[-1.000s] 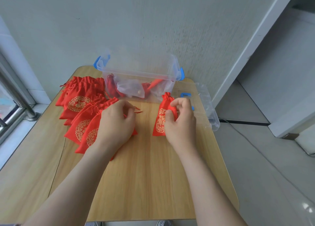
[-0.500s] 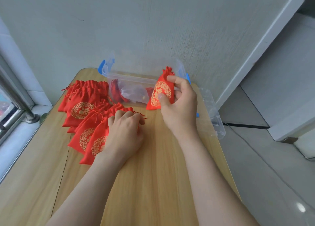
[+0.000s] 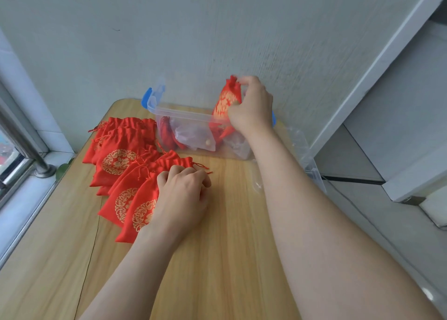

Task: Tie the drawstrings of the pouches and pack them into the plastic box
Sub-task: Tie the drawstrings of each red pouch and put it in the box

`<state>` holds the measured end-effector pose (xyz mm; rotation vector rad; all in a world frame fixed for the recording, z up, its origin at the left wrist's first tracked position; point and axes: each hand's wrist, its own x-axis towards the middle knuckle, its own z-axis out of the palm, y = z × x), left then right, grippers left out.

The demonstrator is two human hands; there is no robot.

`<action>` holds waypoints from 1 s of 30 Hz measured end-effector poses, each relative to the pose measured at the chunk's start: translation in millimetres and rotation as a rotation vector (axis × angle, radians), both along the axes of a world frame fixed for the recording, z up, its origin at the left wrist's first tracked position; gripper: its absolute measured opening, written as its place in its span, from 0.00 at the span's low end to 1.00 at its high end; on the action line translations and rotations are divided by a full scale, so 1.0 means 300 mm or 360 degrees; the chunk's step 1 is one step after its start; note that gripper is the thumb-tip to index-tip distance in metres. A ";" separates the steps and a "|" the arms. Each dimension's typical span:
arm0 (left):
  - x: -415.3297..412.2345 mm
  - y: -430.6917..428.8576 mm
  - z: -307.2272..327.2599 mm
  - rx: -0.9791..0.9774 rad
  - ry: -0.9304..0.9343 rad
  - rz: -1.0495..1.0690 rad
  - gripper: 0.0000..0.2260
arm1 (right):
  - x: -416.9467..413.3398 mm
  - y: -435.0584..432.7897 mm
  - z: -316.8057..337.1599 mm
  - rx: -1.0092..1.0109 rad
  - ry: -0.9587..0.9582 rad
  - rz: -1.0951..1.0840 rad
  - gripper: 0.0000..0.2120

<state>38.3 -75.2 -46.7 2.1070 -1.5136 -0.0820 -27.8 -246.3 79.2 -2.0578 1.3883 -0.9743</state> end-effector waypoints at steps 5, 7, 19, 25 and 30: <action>-0.001 0.000 0.002 -0.0014 0.0011 0.0002 0.07 | -0.022 0.054 -0.050 -0.0295 0.0606 -0.0363 0.12; -0.001 0.000 0.006 -0.0051 0.0011 0.0010 0.07 | -0.030 0.087 -0.096 -0.0446 0.0528 -0.0333 0.14; 0.018 0.074 0.078 -0.0306 0.0002 0.0568 0.15 | -0.154 0.392 -0.245 0.0037 0.0161 0.0040 0.15; -0.004 0.145 0.095 -0.0107 0.0064 0.0797 0.13 | -0.204 0.524 -0.271 0.0614 0.0303 0.0173 0.17; -0.005 0.182 0.075 0.0228 -0.0024 0.0763 0.26 | -0.232 0.603 -0.280 0.0634 0.0281 0.0341 0.21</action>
